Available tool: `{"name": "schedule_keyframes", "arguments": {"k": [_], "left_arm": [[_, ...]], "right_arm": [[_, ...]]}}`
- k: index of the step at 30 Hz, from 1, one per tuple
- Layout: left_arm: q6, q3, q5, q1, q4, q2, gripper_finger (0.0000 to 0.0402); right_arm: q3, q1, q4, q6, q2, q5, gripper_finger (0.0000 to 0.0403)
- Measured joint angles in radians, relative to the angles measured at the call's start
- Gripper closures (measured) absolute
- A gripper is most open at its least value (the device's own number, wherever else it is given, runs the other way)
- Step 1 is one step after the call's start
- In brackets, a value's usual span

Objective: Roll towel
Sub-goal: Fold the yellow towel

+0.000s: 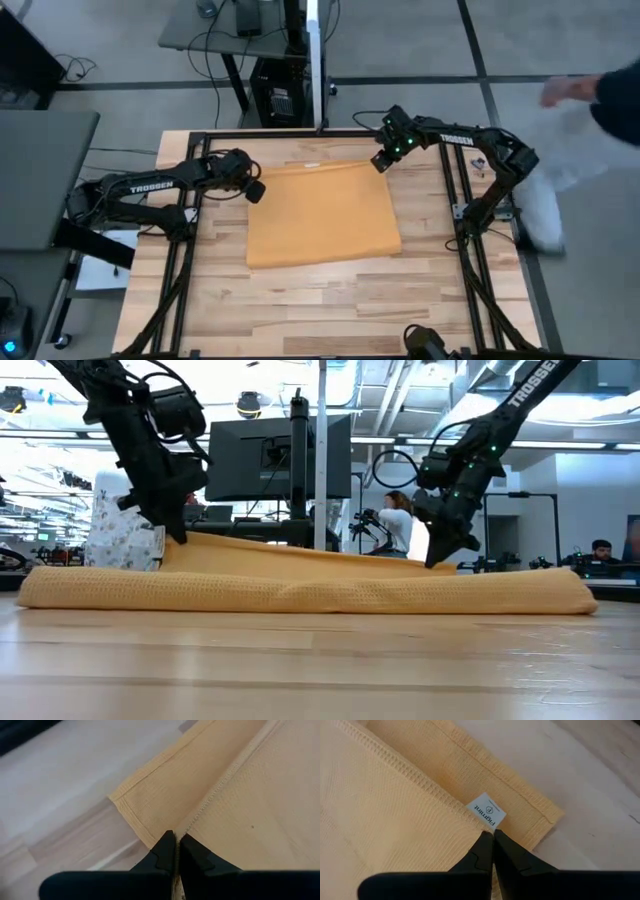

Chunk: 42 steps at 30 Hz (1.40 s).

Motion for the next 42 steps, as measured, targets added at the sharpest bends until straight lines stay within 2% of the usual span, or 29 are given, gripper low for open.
{"name": "schedule_keyframes", "arguments": {"k": [4, 8, 12, 16, 18, 22, 24, 27, 30, 33, 38, 42], "left_arm": [[0.051, 0.0, -0.014, 0.0, 0.015, 0.0, 0.0397], [0.069, -0.001, -0.043, 0.001, 0.017, 0.0, 0.036], [0.061, -0.001, -0.134, 0.001, 0.017, 0.0, 0.0304], [0.071, -0.001, -0.147, 0.001, 0.021, 0.0, 0.0257], [0.055, -0.001, -0.121, 0.001, 0.021, -0.002, 0.0246], [0.02, 0.0, 0.035, -0.001, 0.048, -0.003, 0.0243], [0.02, 0.001, 0.092, -0.01, 0.07, -0.001, 0.0244], [0.012, 0.001, 0.112, -0.025, 0.081, 0.0, 0.0246], [-0.013, 0.001, 0.113, -0.033, 0.081, 0.0, 0.0246], [-0.028, 0.001, 0.124, -0.044, 0.081, 0.0, 0.0246], [-0.056, -0.043, 0.235, -0.079, 0.141, 0.0, 0.0247], [-0.124, -0.117, 0.251, -0.123, 0.227, 0.001, 0.0247]], "right_arm": [[0.0, 0.001, 0.0, 0.004, 0.0, 0.002, 0.0403], [-0.001, -0.008, 0.009, 0.027, 0.0, 0.012, 0.0392], [-0.002, -0.037, 0.008, 0.032, 0.0, 0.018, 0.0346], [-0.002, -0.073, 0.009, 0.056, 0.0, 0.014, 0.0288], [-0.002, -0.085, 0.008, 0.056, 0.0, 0.006, 0.0259], [0.004, -0.093, -0.009, 0.056, -0.011, -0.017, 0.0208], [0.009, -0.081, -0.005, 0.053, -0.031, -0.096, 0.019], [0.01, -0.03, 0.017, 0.048, -0.068, -0.258, 0.0175], [0.011, 0.059, 0.017, 0.022, -0.089, -0.283, 0.0173], [0.005, 0.167, 0.004, -0.004, -0.083, -0.244, 0.0177], [-0.049, 0.337, 0.009, -0.002, -0.079, -0.018, 0.0183], [-0.066, 0.419, 0.019, 0.019, -0.079, 0.112, 0.0184]]}}
